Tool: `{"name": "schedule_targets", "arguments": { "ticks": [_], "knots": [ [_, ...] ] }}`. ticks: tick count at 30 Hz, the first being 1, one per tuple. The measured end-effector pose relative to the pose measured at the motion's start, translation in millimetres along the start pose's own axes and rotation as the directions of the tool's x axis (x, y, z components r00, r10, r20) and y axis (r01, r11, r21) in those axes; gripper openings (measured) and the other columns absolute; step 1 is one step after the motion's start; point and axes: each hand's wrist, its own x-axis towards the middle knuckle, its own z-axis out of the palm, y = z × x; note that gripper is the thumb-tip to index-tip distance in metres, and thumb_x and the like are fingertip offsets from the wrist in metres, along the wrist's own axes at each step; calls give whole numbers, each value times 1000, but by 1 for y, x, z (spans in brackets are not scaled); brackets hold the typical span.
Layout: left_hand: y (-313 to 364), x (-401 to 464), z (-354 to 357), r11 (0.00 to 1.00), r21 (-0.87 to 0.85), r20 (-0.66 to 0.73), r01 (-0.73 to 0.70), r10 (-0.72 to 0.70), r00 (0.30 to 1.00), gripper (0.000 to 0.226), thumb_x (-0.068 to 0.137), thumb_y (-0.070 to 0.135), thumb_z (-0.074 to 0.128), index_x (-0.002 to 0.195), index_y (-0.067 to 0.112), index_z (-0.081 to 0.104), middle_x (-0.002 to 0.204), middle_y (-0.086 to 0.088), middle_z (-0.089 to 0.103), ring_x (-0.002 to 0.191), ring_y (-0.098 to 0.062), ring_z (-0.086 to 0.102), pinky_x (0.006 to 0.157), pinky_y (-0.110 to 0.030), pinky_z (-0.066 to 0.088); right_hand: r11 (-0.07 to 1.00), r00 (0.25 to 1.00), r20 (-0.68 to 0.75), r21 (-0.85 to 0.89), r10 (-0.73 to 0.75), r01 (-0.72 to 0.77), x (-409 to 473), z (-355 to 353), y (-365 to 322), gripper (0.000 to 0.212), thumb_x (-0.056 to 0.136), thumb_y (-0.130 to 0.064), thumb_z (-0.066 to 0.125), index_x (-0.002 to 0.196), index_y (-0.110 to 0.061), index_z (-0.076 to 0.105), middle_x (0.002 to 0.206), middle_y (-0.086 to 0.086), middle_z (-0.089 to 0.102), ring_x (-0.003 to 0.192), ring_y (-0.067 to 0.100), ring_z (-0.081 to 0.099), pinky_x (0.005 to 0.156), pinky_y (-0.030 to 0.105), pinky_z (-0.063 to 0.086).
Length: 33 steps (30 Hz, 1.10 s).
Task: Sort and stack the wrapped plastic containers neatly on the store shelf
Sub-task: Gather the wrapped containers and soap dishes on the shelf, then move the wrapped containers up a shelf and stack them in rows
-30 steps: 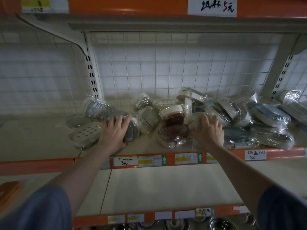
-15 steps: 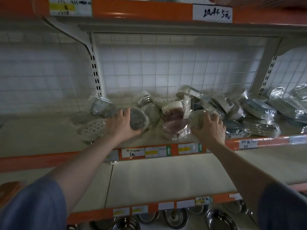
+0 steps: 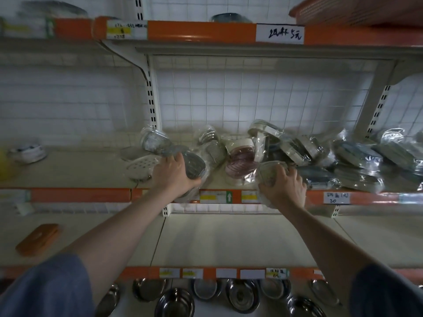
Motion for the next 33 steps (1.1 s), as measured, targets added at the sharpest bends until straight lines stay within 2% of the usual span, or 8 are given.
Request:
{"name": "schedule_targets", "arguments": {
  "ticks": [6, 8, 11, 17, 21, 29, 33],
  "knots": [
    [25, -59, -5, 996, 1, 53, 89, -89, 995, 101, 72, 78, 50, 139, 6, 29, 128, -16, 51, 115, -31, 50, 86, -36, 44, 999, 996, 82, 32, -24, 22, -38, -6, 33, 68, 76, -52, 64, 132, -21, 42, 133, 14, 41, 118, 34, 42, 97, 41, 34],
    [32, -81, -2, 995, -7, 100, 104, -103, 990, 98, 72, 78, 50, 137, 7, 32, 128, -15, 50, 114, -30, 50, 82, -35, 44, 999, 996, 87, 42, -29, 25, -52, -5, 44, 65, 77, -52, 64, 131, -21, 43, 131, 14, 42, 115, 34, 44, 95, 40, 35],
    [33, -112, 7, 993, -8, 163, 119, -116, 980, 103, 73, 77, 51, 143, 7, 25, 130, -15, 48, 115, -29, 49, 84, -35, 45, 998, 993, 114, 59, -26, 19, -71, 1, 59, 59, 79, -54, 62, 126, -20, 48, 126, 14, 44, 111, 33, 45, 93, 40, 35],
    [17, -155, 40, 985, 4, 260, 173, -168, 951, 101, 71, 80, 49, 139, 8, 30, 127, -13, 49, 112, -27, 49, 84, -34, 44, 998, 978, 207, 52, -34, 24, -101, 27, 72, 61, 81, -59, 56, 125, -17, 47, 125, 15, 44, 108, 33, 45, 93, 40, 38],
    [1, -157, 65, 984, 19, 295, 174, -172, 940, 99, 71, 83, 46, 135, 8, 32, 122, -12, 51, 107, -25, 51, 80, -32, 43, 999, 972, 235, 43, -33, 24, -106, 50, 62, 59, 82, -60, 54, 124, -19, 48, 126, 14, 44, 108, 33, 46, 93, 41, 38],
    [-38, -136, 131, 986, -16, 397, 166, -146, 906, 101, 72, 82, 45, 137, 7, 31, 124, -13, 50, 109, -27, 50, 82, -34, 45, 999, 947, 319, -32, 33, -24, -115, 118, 38, 62, 80, -58, 57, 126, -18, 46, 128, 14, 43, 108, 34, 45, 93, 42, 39],
    [-56, -116, 165, 988, -36, 427, 149, -119, 896, 102, 71, 83, 45, 138, 8, 30, 127, -13, 49, 111, -27, 50, 83, -35, 45, 997, 946, 316, -34, 76, -69, -114, 157, 22, 61, 80, -59, 57, 125, -19, 47, 126, 14, 45, 107, 35, 46, 92, 41, 39]
  ]
}}
